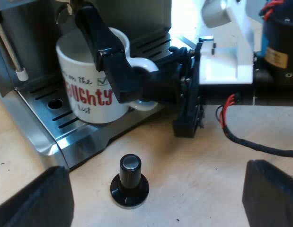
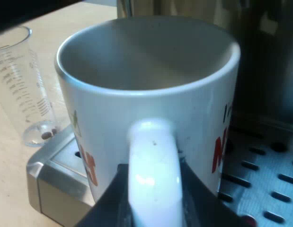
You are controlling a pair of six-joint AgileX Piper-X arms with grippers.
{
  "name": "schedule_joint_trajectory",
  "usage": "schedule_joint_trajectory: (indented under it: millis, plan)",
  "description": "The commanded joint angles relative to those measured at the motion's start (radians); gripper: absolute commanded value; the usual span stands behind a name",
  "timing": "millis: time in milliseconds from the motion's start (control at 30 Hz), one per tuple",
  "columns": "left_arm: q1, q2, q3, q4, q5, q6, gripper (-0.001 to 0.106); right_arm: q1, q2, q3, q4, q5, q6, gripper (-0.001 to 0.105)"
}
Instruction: Remove mug from coffee machine
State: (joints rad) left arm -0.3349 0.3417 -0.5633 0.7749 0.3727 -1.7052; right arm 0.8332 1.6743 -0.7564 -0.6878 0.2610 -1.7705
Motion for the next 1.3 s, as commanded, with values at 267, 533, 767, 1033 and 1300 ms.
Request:
schedule_joint_trajectory:
  millis: [267,533,767,1033,1300]
  plan:
    - [-0.005,-0.006,-0.001,0.027,0.006,-0.003,0.079,0.001,-0.121,0.099,-0.035,0.035,-0.004,0.0]
    - [-0.06,-0.006,-0.001,0.027,0.006,-0.003,0.079,0.01,-0.233,0.182,-0.035,0.057,-0.004,0.0]
    - [-0.09,-0.006,-0.001,0.027,0.006,-0.003,0.079,0.049,-0.321,0.246,-0.033,0.119,-0.004,0.0]
    - [-0.09,-0.006,-0.001,-0.012,0.006,-0.003,0.079,0.136,-0.426,0.332,-0.033,0.218,-0.004,0.0]
    - [-0.09,-0.006,-0.001,-0.02,0.046,-0.003,0.079,0.234,-0.51,0.37,-0.026,0.383,-0.004,0.0]
